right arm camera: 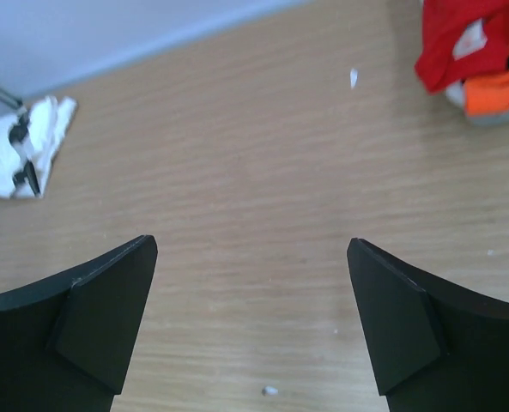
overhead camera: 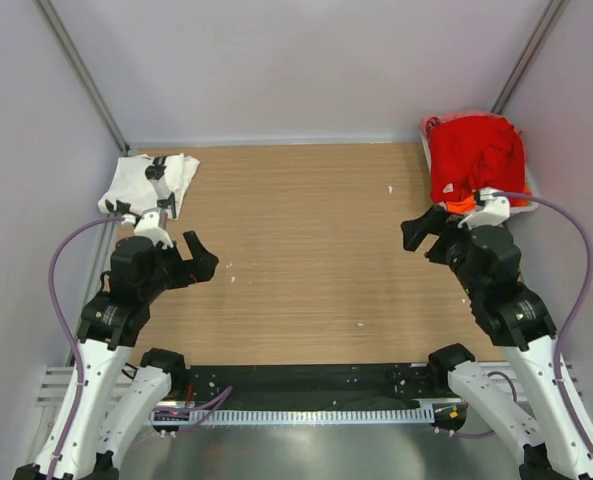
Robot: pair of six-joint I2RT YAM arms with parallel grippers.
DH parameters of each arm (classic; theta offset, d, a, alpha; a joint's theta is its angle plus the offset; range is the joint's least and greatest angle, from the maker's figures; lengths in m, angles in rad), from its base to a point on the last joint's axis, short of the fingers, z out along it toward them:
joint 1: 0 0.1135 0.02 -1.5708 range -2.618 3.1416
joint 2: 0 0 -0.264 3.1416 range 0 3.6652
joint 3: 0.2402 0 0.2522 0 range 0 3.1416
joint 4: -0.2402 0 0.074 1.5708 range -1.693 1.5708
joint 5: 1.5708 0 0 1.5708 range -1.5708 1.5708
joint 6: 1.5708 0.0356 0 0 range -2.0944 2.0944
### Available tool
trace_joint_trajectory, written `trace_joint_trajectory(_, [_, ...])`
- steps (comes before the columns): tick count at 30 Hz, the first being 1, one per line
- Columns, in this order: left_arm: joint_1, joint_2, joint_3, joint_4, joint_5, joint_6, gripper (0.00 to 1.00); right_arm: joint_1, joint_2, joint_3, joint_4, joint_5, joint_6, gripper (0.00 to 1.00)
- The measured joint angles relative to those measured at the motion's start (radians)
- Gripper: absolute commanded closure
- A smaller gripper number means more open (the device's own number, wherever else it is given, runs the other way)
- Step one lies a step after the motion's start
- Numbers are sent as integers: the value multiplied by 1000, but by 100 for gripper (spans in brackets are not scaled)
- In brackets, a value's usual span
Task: Fold and stack the t-shirts
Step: Grab the tshirt from the pile
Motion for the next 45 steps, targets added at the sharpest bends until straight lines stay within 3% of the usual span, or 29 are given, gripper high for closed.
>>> trace_joint_trajectory(6, [0,-22,0,0,0,0,0,0,79,217,71,190,-71,0])
trace_joint_trajectory(9, [0,-34,0,1,0,0,0,-14,278,388,67,318,-121,0])
trace_joint_trajectory(13, [0,-41,0,2,0,0,0,-116,624,626,35,354,-163,3])
trace_joint_trajectory(17, [0,-47,0,3,0,0,0,-261,879,734,0,277,-137,10])
trace_joint_trajectory(26, [0,-60,0,4,0,0,0,-564,1164,929,-68,46,-45,20])
trace_joint_trajectory(41, [7,-70,0,6,0,0,0,-596,1426,1030,-68,-133,-2,36])
trace_joint_trajectory(44, [13,-73,0,6,1,0,0,-597,1439,1035,-68,-134,2,51])
trace_joint_trajectory(45, [16,-75,0,6,2,0,0,-597,1441,1040,-69,-135,2,63])
